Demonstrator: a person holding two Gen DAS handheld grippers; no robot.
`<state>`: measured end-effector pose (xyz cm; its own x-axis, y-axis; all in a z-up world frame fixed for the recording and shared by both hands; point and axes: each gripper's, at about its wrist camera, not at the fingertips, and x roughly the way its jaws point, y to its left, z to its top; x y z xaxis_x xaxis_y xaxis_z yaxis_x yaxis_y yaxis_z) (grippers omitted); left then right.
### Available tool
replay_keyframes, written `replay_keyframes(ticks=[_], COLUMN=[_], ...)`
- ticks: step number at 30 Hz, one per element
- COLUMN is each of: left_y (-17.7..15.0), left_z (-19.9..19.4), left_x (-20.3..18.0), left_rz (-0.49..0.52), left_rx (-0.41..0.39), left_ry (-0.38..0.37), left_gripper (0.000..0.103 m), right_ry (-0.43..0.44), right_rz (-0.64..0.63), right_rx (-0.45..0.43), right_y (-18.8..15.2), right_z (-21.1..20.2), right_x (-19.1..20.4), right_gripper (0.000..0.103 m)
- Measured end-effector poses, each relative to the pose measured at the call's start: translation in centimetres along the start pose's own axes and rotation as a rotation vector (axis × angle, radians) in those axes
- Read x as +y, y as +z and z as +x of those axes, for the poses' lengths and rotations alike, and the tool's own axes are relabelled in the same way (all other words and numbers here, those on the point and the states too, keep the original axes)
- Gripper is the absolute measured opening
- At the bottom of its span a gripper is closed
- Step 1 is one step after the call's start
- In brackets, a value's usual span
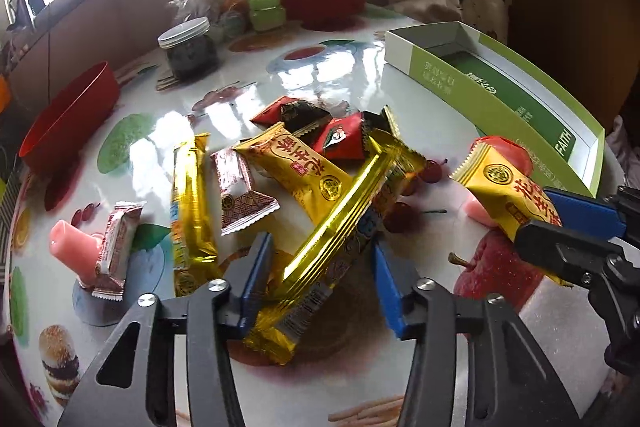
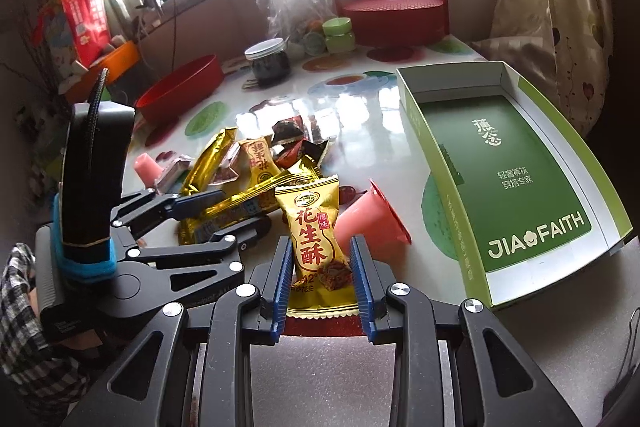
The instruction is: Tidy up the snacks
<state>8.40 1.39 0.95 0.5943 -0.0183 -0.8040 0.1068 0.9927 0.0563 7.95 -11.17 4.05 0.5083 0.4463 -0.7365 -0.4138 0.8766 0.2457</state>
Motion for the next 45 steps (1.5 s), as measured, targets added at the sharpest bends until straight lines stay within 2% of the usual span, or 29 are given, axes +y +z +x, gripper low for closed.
replay_keyframes(ticks=[2,7,17,29,35,45], left_y=[0.1,0.2,0.8,2.5,3.9,7.1], left_z=[0.0,-0.4,-2.8,-4.6,-4.8,-3.8], left_x=[0.0,0.3,1.2,-0.8,-2.4,-6.2], left_rz=[0.000,-0.027,-0.122,-0.108,-0.096,-0.097], left_rx=[-0.002,-0.006,-0.046,-0.082,-0.091,-0.086], left_ry=[-0.004,-0.014,-0.088,-0.108,-0.134,-0.229], left_gripper=[0.031,0.024,0.024,0.024,0.024,0.024], right_ry=[0.001,0.000,0.005,-0.034,-0.072,-0.165], right_rz=[-0.001,0.001,-0.001,0.012,0.032,0.108], right_rx=[-0.002,-0.006,-0.023,-0.078,-0.113,-0.151], right_y=[-0.1,-0.1,0.1,1.4,2.3,3.0], right_z=[-0.1,-0.3,-0.8,-2.6,-3.9,-5.3], right_x=[0.1,0.1,0.2,-1.2,-2.9,-7.6], right_gripper=[0.028,0.028,0.028,0.028,0.028,0.028])
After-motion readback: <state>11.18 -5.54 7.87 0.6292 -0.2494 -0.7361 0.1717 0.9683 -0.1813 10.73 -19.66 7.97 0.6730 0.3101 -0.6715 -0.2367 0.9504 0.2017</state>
